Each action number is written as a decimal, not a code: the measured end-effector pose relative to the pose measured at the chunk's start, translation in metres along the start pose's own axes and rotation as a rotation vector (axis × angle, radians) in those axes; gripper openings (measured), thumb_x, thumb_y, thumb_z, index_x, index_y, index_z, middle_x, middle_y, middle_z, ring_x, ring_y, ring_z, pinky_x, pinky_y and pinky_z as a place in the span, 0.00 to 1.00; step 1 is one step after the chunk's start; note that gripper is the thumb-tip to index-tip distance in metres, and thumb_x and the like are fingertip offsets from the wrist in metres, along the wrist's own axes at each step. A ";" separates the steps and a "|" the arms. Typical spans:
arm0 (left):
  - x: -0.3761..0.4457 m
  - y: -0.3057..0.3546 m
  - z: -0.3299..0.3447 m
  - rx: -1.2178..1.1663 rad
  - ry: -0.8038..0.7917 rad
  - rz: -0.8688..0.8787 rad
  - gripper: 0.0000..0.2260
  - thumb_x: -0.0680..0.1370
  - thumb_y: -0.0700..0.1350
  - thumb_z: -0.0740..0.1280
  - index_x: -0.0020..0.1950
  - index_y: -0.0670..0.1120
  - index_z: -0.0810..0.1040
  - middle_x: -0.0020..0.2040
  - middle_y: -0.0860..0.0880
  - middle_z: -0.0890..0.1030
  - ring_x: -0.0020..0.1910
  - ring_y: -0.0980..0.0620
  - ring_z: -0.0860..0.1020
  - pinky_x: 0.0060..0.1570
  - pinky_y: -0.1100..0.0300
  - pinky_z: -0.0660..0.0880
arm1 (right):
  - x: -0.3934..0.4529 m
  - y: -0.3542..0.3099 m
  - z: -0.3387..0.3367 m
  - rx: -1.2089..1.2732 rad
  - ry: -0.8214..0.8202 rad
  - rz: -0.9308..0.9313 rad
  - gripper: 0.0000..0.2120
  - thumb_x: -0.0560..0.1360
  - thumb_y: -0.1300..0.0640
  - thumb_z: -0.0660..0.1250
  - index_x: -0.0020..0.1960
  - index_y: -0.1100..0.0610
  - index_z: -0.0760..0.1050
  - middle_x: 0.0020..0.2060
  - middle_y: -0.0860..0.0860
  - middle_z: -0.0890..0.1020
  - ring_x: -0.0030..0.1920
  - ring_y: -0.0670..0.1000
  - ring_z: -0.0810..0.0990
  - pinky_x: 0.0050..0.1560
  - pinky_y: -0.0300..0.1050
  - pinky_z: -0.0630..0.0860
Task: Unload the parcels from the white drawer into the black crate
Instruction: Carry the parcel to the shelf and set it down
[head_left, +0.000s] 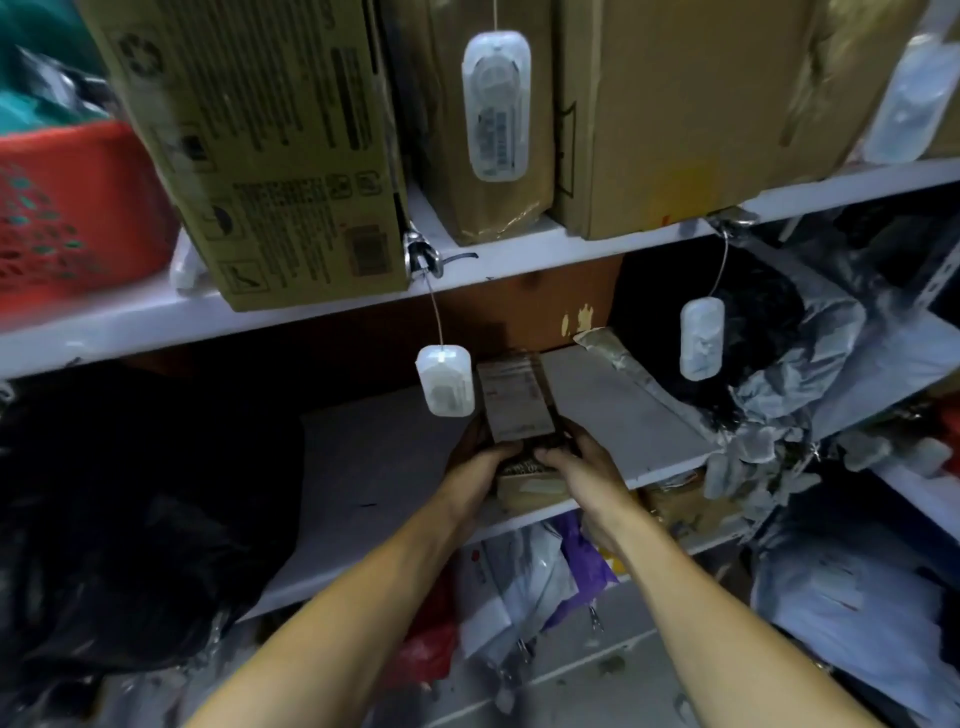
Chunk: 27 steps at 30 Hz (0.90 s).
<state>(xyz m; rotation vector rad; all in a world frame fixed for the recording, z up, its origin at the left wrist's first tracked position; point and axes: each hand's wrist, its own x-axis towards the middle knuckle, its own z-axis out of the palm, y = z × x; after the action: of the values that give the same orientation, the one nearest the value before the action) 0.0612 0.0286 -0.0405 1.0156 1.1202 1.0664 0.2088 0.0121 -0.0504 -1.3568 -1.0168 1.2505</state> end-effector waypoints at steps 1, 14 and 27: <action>-0.002 0.001 -0.002 0.005 -0.033 0.009 0.20 0.78 0.36 0.68 0.65 0.54 0.79 0.57 0.51 0.86 0.56 0.52 0.84 0.49 0.60 0.80 | -0.005 0.001 0.000 0.013 0.027 -0.012 0.20 0.74 0.61 0.73 0.63 0.46 0.78 0.54 0.46 0.86 0.57 0.47 0.83 0.61 0.45 0.79; -0.056 0.005 -0.038 -0.024 -0.452 0.054 0.26 0.76 0.34 0.72 0.71 0.53 0.75 0.62 0.49 0.84 0.61 0.44 0.82 0.58 0.43 0.80 | -0.129 0.007 0.038 0.008 0.398 -0.164 0.32 0.70 0.49 0.75 0.73 0.43 0.71 0.62 0.46 0.82 0.62 0.49 0.80 0.68 0.54 0.75; -0.124 0.010 -0.026 -0.054 -0.798 0.027 0.33 0.73 0.33 0.75 0.72 0.58 0.72 0.65 0.49 0.81 0.63 0.45 0.81 0.55 0.44 0.81 | -0.244 0.009 0.043 -0.017 0.662 -0.174 0.38 0.67 0.47 0.77 0.75 0.42 0.66 0.67 0.49 0.79 0.66 0.47 0.78 0.68 0.52 0.75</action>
<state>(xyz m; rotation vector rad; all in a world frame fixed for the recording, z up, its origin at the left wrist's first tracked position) 0.0211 -0.0886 -0.0127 1.2536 0.4239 0.6005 0.1374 -0.2237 -0.0190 -1.5113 -0.6531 0.5892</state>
